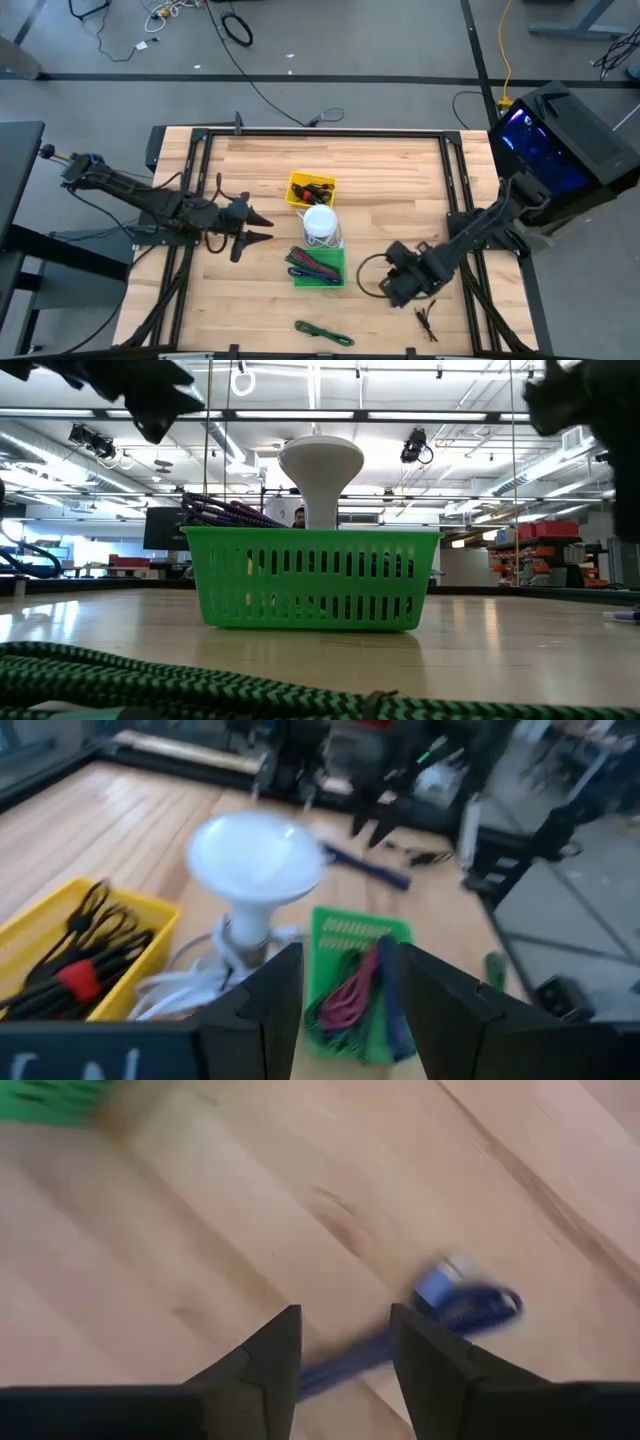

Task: Pick & Place USB Port
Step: Put the violet and black USB cable into the green bin

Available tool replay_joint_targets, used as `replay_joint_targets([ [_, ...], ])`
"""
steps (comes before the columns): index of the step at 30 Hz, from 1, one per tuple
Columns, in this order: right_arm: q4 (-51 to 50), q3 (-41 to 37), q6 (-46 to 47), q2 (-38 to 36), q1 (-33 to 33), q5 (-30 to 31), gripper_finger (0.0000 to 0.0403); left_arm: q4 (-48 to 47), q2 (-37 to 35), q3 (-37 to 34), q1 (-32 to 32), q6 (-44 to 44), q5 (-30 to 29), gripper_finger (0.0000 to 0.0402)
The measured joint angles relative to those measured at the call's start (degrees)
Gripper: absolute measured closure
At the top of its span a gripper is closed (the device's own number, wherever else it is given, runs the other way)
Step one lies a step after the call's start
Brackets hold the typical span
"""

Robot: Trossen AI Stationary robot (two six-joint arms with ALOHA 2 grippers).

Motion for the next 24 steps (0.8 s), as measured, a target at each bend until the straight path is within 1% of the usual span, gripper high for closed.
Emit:
replay_joint_targets([
  [3,-1.0,-2.0,8.5,0.0,1.4,0.2,0.0247,3.9,0.0,0.0,-3.1,0.3,-1.4,0.0236],
  [5,-1.0,-3.2,12.4,0.0,2.0,-0.2,0.0247,6.3,0.1,0.0,-5.0,0.4,-2.0,0.0236],
  [8,0.7,-4.5,17.3,0.0,2.7,1.4,0.0247,8.7,1.6,0.1,-7.6,0.5,-4.0,0.0236],
  [15,8.6,-9.0,19.5,0.0,4.0,1.3,0.0247,13.5,9.3,0.1,-11.7,0.6,-8.4,0.0236],
  [18,11.0,-11.0,21.4,0.0,4.5,0.1,0.0247,17.5,11.6,0.1,-11.9,1.1,-7.7,0.0236],
  [21,11.4,-11.9,23.3,0.0,5.6,-2.2,0.0247,21.1,12.1,0.1,-11.9,2.2,-5.9,0.0236],
  [24,12.0,-12.0,26.1,0.0,7.5,-2.0,0.0247,23.3,12.0,0.1,-12.3,3.2,-4.8,0.0236],
])
